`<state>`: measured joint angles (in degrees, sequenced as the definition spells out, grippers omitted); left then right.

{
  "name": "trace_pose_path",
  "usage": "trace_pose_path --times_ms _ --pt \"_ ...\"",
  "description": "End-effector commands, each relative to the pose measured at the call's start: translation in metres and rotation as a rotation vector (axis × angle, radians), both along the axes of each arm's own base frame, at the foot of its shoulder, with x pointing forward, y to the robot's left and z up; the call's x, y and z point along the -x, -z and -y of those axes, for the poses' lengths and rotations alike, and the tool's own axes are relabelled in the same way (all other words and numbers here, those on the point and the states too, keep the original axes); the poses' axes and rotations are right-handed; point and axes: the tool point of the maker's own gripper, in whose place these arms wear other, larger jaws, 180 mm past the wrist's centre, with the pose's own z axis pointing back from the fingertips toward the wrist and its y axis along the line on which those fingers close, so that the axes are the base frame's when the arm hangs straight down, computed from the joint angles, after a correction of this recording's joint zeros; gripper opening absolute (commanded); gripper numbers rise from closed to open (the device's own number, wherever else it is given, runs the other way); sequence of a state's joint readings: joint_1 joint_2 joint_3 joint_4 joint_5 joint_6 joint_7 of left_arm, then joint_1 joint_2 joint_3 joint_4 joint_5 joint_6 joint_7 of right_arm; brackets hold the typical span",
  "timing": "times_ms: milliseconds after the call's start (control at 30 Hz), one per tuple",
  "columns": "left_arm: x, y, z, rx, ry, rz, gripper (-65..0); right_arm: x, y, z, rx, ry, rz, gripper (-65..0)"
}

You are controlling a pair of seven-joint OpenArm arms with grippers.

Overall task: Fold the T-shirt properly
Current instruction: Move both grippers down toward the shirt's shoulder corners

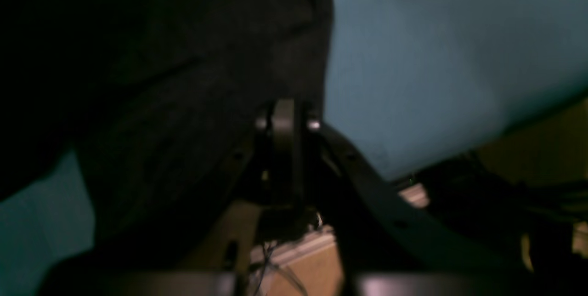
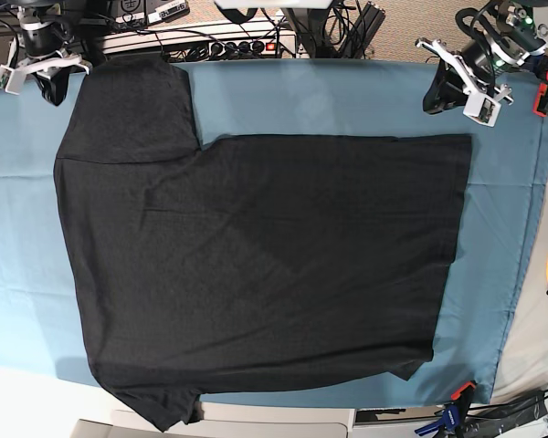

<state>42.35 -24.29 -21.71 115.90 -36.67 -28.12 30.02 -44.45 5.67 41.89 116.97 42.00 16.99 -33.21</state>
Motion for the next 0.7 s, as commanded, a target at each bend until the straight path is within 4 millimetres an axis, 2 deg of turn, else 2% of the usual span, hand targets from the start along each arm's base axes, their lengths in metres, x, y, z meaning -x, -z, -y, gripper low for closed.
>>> trace_pose_path --times_ms 0,167,267,367,500,667 --pt "-0.002 -0.008 0.002 0.011 0.011 0.027 -64.3 -0.004 -0.013 0.003 0.034 -0.005 0.044 -55.8" --pt "-0.002 -0.007 0.002 0.012 0.01 0.025 -55.4 -0.002 -0.013 0.003 0.026 0.029 0.071 -33.8" --pt "-0.002 -0.007 0.002 0.012 0.01 0.025 -53.9 0.0 -0.003 0.001 -0.061 0.089 0.047 -32.7" --pt "-0.001 -0.007 0.002 0.01 0.01 0.022 -53.9 0.0 0.002 -0.012 -0.16 0.119 0.079 -32.7" --pt "-0.001 -0.007 0.002 0.009 0.011 0.019 -53.9 0.0 0.011 -0.024 -0.206 0.123 0.076 -32.7" --pt "-0.001 -0.007 0.002 0.008 0.013 0.019 -53.9 0.004 0.032 -0.015 -0.235 0.185 0.047 -32.7"
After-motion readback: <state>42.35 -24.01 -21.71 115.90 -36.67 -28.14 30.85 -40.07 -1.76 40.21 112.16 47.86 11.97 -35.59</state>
